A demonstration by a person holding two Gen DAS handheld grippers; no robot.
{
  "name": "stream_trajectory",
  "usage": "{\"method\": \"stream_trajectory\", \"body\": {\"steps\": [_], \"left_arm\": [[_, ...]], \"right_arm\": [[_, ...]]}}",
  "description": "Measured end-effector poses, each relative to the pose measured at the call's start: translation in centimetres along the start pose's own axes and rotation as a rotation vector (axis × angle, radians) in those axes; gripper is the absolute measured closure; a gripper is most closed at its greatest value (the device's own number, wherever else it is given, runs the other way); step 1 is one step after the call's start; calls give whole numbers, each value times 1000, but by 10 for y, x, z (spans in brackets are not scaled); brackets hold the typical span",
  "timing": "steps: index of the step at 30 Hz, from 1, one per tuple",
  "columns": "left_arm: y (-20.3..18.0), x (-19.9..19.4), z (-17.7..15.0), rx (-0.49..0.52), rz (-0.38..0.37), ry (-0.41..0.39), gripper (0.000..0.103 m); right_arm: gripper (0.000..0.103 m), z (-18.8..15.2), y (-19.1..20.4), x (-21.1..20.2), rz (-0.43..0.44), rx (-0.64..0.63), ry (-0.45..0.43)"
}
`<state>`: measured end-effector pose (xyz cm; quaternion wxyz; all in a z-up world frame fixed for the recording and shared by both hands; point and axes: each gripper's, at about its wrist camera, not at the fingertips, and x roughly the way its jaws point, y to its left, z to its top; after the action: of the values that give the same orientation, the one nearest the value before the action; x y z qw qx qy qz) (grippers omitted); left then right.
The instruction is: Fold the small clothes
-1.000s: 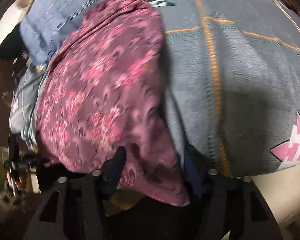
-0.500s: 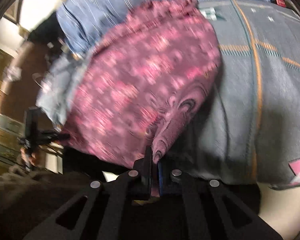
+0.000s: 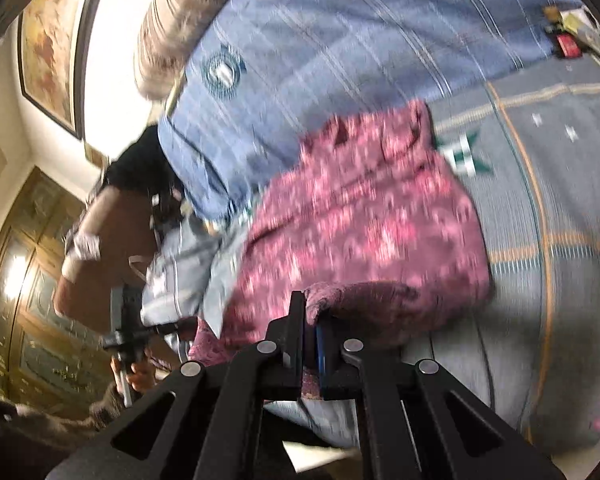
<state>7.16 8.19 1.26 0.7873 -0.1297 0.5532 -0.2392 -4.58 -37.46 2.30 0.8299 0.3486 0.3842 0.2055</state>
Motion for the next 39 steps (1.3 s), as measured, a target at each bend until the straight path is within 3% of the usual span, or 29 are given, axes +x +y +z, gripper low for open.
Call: {"method": "stream_trajectory", "body": {"steps": [6, 13, 17, 22, 26, 29, 33, 36, 39], "left_arm": [[14, 12, 59, -73, 39, -76, 100], [30, 44, 134, -134, 84, -110, 100], [34, 63, 173, -158, 98, -120, 100], [43, 89, 216, -202, 123, -124, 100], [53, 117, 237, -243, 165, -95, 100], [66, 139, 248, -307, 153, -43, 100], [77, 141, 261, -402, 63, -26, 99], [74, 131, 269, -393, 24, -30, 99], [70, 119, 274, -358, 5, -27, 96]], "right_arm": [[99, 56, -9, 29, 18, 41, -67], [99, 122, -45, 79, -16, 153, -160], [99, 147, -67, 110, -52, 213, -176], [99, 174, -93, 135, -29, 309, -228], [99, 188, -110, 153, -55, 348, -229], [93, 191, -125, 169, -68, 409, -181], [93, 194, -137, 172, -41, 473, -178], [90, 202, -137, 162, -31, 470, -227], [78, 208, -140, 145, -36, 483, -311]]}}
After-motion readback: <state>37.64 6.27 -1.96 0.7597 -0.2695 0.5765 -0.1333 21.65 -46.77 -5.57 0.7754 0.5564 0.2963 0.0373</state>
